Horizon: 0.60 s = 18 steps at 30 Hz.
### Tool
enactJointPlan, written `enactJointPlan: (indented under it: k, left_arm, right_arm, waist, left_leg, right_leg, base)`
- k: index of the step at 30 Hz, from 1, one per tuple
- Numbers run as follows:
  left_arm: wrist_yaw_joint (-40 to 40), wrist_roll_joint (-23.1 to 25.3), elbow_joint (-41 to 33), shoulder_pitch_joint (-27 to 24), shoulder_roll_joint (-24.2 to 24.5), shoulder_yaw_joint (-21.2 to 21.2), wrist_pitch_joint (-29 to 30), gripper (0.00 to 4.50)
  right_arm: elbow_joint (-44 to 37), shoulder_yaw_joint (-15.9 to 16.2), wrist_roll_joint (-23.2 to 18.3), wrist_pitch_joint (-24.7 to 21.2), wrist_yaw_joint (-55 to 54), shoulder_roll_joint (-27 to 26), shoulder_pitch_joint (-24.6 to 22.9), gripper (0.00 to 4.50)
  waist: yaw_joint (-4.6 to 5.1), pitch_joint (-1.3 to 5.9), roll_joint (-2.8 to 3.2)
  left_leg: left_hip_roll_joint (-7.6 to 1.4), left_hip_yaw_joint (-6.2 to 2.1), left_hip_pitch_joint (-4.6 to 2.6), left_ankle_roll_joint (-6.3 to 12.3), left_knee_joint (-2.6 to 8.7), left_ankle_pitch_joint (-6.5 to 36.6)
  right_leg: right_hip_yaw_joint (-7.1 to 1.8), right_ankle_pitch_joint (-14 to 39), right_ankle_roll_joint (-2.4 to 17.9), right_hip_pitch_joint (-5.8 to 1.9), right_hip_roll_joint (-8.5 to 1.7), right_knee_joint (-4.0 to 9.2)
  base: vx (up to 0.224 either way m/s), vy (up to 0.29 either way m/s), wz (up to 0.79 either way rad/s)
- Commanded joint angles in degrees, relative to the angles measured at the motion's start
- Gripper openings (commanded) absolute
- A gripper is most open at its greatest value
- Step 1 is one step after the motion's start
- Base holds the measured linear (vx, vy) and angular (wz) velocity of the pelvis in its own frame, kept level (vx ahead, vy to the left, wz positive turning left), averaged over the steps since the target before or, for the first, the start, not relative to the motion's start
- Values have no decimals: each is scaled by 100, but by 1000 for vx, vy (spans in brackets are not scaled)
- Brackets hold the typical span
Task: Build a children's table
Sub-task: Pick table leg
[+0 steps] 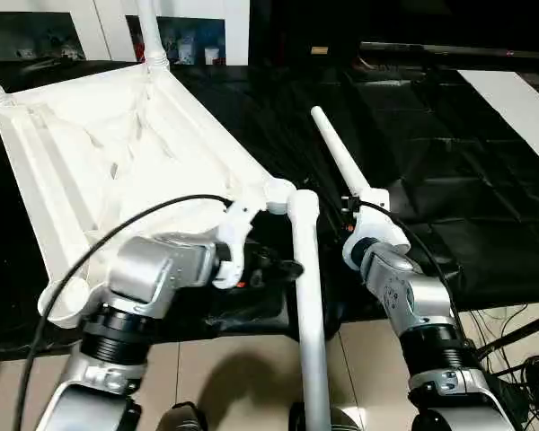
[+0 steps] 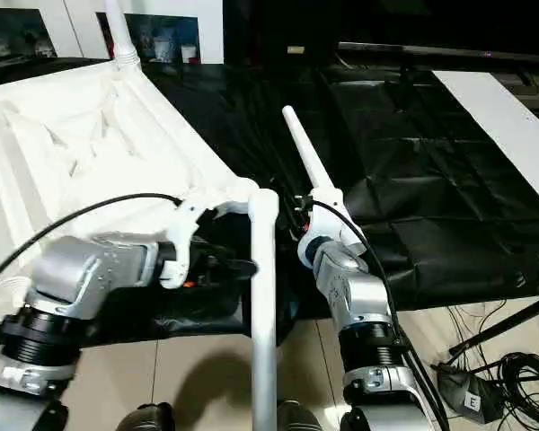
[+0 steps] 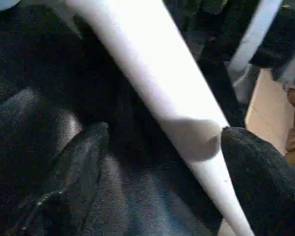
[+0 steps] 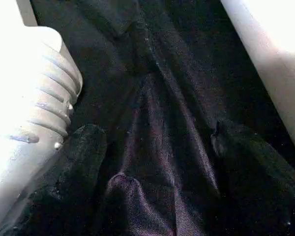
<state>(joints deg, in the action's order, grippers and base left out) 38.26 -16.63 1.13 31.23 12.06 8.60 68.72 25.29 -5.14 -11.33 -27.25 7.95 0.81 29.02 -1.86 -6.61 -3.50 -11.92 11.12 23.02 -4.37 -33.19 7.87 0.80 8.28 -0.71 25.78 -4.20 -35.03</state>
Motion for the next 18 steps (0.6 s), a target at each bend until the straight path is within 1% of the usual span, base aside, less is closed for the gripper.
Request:
enactJointPlan:
  k: [1, 3, 6, 8, 10, 12, 13, 15, 16, 17, 18]
  left_arm:
    - [-91, -126, 44, -37, -100, -123, 66, 420]
    - [-62, -256, 58, -32, -220, -269, 168, 438]
    - [-21, -458, 97, -38, -438, -479, 347, 447]
    - [-48, -459, 181, -49, -509, -488, 338, 447]
    - [-93, -462, 278, -60, -576, -489, 313, 447]
    - [-170, -433, 421, -90, -666, -424, 237, 447]
    - [-170, -433, 421, -90, -666, -424, 237, 447]
    - [-339, -305, 621, -98, -732, -356, 42, 447]
    - [-339, -305, 621, -98, -732, -356, 42, 447]
    - [-455, -218, 791, -89, -791, -331, -105, 447]
    - [-536, -203, 924, -73, -881, -388, -179, 447]
  right_arm:
    - [99, 5, 25, -84, -24, -3, -55, 388]
    - [98, 5, 27, -83, -25, -3, -59, 388]
    - [89, 11, 30, -87, -27, -3, -65, 388]
    - [79, 13, 32, -89, -29, -5, -70, 388]
    - [75, 13, 31, -89, -31, -6, -74, 388]
    - [67, 15, 31, -95, -33, -4, -78, 388]
    - [67, 15, 31, -95, -33, -4, -78, 388]
    - [69, 14, 33, -94, -37, -4, -79, 388]
    - [69, 14, 33, -94, -37, -4, -79, 388]
    - [66, 14, 35, -93, -43, -7, -83, 388]
    - [59, 13, 35, -90, -47, -10, -90, 388]
  waist:
    - [-19, 533, 67]
    - [-16, 534, 60]
    - [-15, 527, 57]
    - [-20, 523, 61]
    - [-21, 530, 53]
    - [-21, 529, 50]
    - [-25, 524, 64]
    - [-19, 522, 58]
    - [-21, 522, 55]
    - [-25, 522, 76]
    - [-22, 515, 66]
  left_leg:
    - [30, -4, -123, -54, 303, 1444]
    - [33, 1, -117, -48, 301, 1412]
    - [34, 4, -121, -38, 294, 1473]
    - [35, 0, -117, -23, 297, 1492]
    - [40, -4, -114, -5, 294, 1494]
    - [36, -4, -112, 4, 294, 1490]
    - [38, -5, -114, 5, 297, 1502]
    - [34, -11, -113, -9, 300, 1569]
    - [36, -9, -117, -4, 299, 1593]
    - [37, -11, -123, -3, 300, 1604]
    - [34, -12, -122, -9, 306, 1643]
  right_leg:
    - [-86, 1552, 738, -342, -124, 433]
    - [-87, 1508, 767, -344, -119, 431]
    - [-83, 1575, 787, -337, -118, 441]
    - [-81, 1608, 761, -334, -117, 451]
    - [-80, 1676, 696, -341, -121, 459]
    - [-80, 1681, 692, -336, -121, 464]
    - [-79, 1697, 691, -330, -121, 467]
    - [-74, 1749, 672, -331, -119, 472]
    - [-75, 1796, 646, -326, -118, 488]
    - [-77, 1805, 639, -320, -118, 492]
    - [-73, 1855, 627, -317, -118, 504]
  base:
    - [0, 0, 0]
    - [0, 0, 0]
    - [0, 0, 0]
    - [0, 0, 0]
    - [0, 0, 0]
    - [0, 0, 0]
    - [0, 0, 0]
    - [0, 0, 0]
    - [0, 0, 0]
    - [0, 0, 0]
    - [0, 0, 0]
